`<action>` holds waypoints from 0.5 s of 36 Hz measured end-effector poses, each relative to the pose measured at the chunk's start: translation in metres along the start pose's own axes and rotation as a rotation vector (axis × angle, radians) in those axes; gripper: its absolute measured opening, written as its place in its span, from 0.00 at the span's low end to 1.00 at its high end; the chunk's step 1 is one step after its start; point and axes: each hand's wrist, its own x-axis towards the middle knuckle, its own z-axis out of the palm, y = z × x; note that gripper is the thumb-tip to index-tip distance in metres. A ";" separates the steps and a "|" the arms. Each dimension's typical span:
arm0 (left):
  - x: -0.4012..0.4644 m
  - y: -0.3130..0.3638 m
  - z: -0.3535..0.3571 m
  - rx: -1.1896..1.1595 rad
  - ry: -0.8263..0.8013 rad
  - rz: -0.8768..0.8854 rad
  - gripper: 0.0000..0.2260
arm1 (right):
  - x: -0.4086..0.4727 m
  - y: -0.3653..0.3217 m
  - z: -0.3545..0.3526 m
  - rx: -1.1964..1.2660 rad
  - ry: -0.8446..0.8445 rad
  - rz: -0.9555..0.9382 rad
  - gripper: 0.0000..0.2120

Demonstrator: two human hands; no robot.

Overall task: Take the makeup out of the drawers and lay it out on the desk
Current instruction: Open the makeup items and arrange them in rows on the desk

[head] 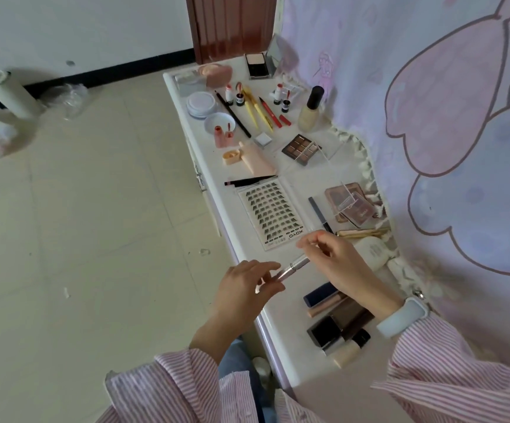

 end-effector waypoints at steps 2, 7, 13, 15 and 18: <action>0.003 0.001 0.003 0.010 -0.009 0.017 0.11 | 0.002 0.000 -0.002 -0.011 -0.009 0.002 0.06; 0.011 -0.005 0.005 0.001 0.018 0.024 0.09 | 0.006 0.005 -0.014 -0.020 -0.028 -0.004 0.06; 0.016 -0.006 0.004 0.040 0.017 0.070 0.08 | 0.012 0.010 -0.008 -0.184 -0.015 0.007 0.14; 0.017 -0.008 0.004 0.063 0.015 0.085 0.07 | 0.014 0.011 -0.009 -0.212 -0.006 0.006 0.11; 0.016 -0.016 0.000 0.118 0.050 0.066 0.07 | 0.017 0.014 -0.019 -0.265 0.025 -0.010 0.10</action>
